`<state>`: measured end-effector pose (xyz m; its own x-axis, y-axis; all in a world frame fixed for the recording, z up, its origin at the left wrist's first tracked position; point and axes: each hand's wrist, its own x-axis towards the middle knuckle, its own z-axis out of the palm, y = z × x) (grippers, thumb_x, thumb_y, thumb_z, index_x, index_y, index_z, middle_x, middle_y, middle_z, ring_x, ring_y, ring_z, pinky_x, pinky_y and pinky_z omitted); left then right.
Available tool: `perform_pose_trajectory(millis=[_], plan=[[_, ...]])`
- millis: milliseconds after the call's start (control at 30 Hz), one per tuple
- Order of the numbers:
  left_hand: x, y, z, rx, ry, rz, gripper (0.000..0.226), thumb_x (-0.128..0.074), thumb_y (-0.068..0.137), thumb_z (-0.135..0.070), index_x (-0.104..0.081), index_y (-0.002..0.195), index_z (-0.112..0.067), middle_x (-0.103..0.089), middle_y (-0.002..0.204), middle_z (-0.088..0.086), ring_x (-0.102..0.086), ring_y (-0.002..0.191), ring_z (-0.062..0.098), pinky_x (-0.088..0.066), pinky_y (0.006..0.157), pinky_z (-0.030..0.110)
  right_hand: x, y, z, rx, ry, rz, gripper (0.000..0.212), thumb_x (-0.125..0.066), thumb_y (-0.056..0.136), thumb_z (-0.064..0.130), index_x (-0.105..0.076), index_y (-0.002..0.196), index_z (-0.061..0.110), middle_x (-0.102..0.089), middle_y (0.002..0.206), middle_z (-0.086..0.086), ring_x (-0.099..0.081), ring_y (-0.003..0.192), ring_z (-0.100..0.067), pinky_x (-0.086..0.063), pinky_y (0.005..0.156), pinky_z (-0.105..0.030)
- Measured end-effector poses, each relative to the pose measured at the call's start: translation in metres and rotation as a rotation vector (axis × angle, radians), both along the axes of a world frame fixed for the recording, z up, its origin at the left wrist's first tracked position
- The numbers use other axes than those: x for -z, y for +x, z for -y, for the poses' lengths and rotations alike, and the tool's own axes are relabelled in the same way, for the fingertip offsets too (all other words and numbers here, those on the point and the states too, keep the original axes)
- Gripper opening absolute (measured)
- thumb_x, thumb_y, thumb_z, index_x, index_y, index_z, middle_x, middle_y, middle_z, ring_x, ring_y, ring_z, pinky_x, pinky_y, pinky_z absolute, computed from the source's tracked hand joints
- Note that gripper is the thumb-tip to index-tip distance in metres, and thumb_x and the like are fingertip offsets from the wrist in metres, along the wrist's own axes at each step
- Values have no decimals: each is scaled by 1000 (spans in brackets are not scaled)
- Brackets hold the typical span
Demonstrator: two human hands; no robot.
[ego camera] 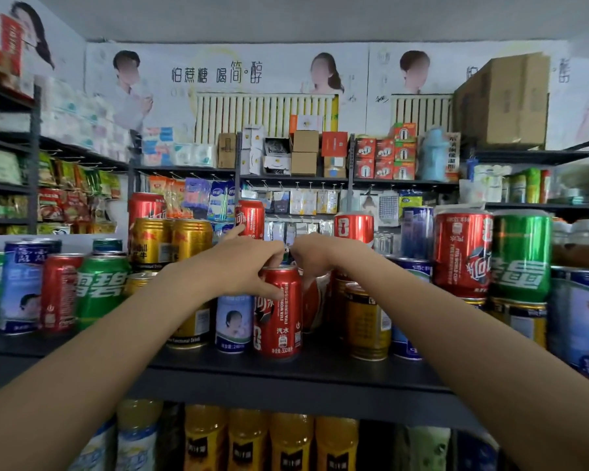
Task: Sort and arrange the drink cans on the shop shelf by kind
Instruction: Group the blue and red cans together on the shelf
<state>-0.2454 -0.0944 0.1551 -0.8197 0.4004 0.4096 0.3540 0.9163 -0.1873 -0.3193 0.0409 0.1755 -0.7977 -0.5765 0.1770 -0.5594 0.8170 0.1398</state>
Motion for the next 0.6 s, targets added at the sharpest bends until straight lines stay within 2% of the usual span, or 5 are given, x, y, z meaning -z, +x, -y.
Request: perform_pose_trajectory(millis=[167, 333, 400, 467, 600], plan=[[-1, 1, -1, -27, -24, -2, 34, -63, 79, -48, -39, 81, -24, -63, 97, -8, -55, 95, 12, -2, 115, 39, -15, 22, -16, -3, -90, -50, 40, -81, 67, 24, -41, 70, 19, -45, 74, 7, -44, 80, -16, -34, 57, -18], [-8, 5, -6, -33, 85, 71, 35, -63, 79, -47, -41, 91, -24, -59, 112, -4, -52, 106, 15, -17, 114, 40, -52, 74, -49, -124, -521, -279, 39, -77, 71, 20, -44, 89, 12, -53, 92, 2, -53, 87, -17, -46, 60, -16], [-14, 11, -9, 112, 431, 95, 42, -58, 82, -49, -42, 109, -20, -52, 125, 0, -49, 113, 14, -35, 104, 36, -51, 94, -59, -240, -836, -382, 48, -78, 71, 20, -39, 97, 11, -51, 91, 6, -52, 82, -9, -51, 61, -19], [-24, 22, -15, 336, 904, 218, 47, -45, 87, -53, -42, 118, -19, -53, 123, -1, -53, 107, 9, -35, 99, 33, -41, 104, -66, -343, -1098, -421, 52, -77, 72, 19, -34, 99, 12, -49, 88, 10, -53, 81, -7, -55, 65, -25], [-38, 32, -28, 739, 1514, 458, 25, -46, 91, -40, -51, 102, -18, -64, 113, 11, -66, 98, 16, -45, 93, 26, -16, 105, -72, -430, -1434, -242, 55, -78, 72, 23, -35, 107, 18, -54, 100, -2, -58, 99, -23, -53, 83, -48]])
